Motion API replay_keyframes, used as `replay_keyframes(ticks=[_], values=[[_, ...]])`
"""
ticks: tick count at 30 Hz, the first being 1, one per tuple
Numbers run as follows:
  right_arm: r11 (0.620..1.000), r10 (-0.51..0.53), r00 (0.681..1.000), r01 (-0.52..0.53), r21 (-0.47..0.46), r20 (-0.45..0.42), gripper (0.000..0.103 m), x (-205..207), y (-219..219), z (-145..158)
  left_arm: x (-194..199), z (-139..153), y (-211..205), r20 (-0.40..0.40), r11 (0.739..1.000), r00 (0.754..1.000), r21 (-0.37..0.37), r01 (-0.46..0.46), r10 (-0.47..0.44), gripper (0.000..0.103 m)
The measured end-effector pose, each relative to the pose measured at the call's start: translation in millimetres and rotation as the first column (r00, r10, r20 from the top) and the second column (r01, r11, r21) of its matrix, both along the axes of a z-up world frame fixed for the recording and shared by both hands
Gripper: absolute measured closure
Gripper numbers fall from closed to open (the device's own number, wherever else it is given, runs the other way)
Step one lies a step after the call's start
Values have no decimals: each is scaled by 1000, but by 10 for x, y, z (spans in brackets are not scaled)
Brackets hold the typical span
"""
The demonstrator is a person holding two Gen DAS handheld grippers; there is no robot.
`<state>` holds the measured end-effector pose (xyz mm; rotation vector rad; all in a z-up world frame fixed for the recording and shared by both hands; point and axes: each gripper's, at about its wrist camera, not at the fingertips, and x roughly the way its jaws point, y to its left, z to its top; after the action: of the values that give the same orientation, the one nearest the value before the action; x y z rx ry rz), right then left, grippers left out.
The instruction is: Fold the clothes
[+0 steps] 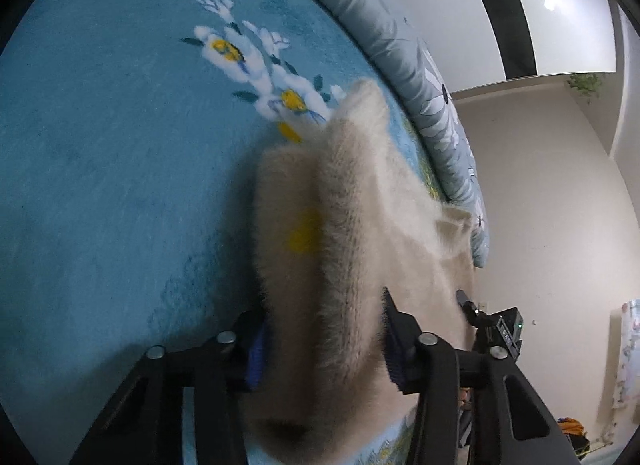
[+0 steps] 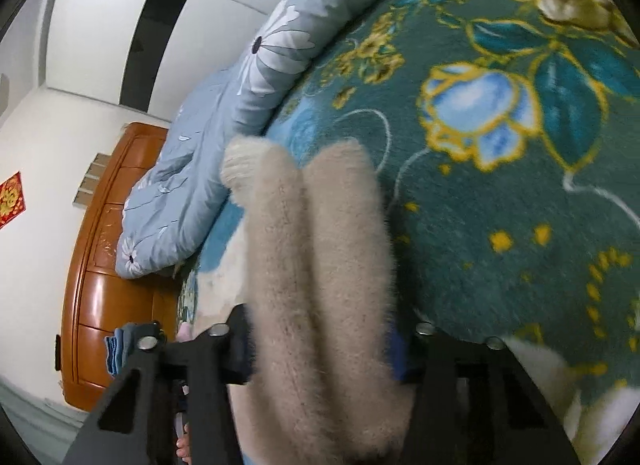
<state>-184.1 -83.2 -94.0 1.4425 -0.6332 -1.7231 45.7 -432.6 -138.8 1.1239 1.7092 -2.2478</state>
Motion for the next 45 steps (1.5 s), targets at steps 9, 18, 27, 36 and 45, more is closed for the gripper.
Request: replay_keyframes(ticks=[9,18,27,36,45], values=[[996,86,996,-86,-12,10,58,765,226,173,725,68,194,16,999,1000,32,9,-10,58],[985,168,986,-167,-38,6,58,1877,663,129,1910,108,474,-53,999,998,4,39,-38,58],[991,125,992,-123,-47,26,50,2003,800,-47,2038,42,512,-75,999,996,-33,41,-44,46],[986,160,986,-161,-42,-38,34,1983,664,-109,1883,91,663,-81,983,987,-136,124,-136,7],[973,228,967,-231,-16,-118,21,2110,509,-56,1729,110,844,-42,956,978,-223,191,-206,0]])
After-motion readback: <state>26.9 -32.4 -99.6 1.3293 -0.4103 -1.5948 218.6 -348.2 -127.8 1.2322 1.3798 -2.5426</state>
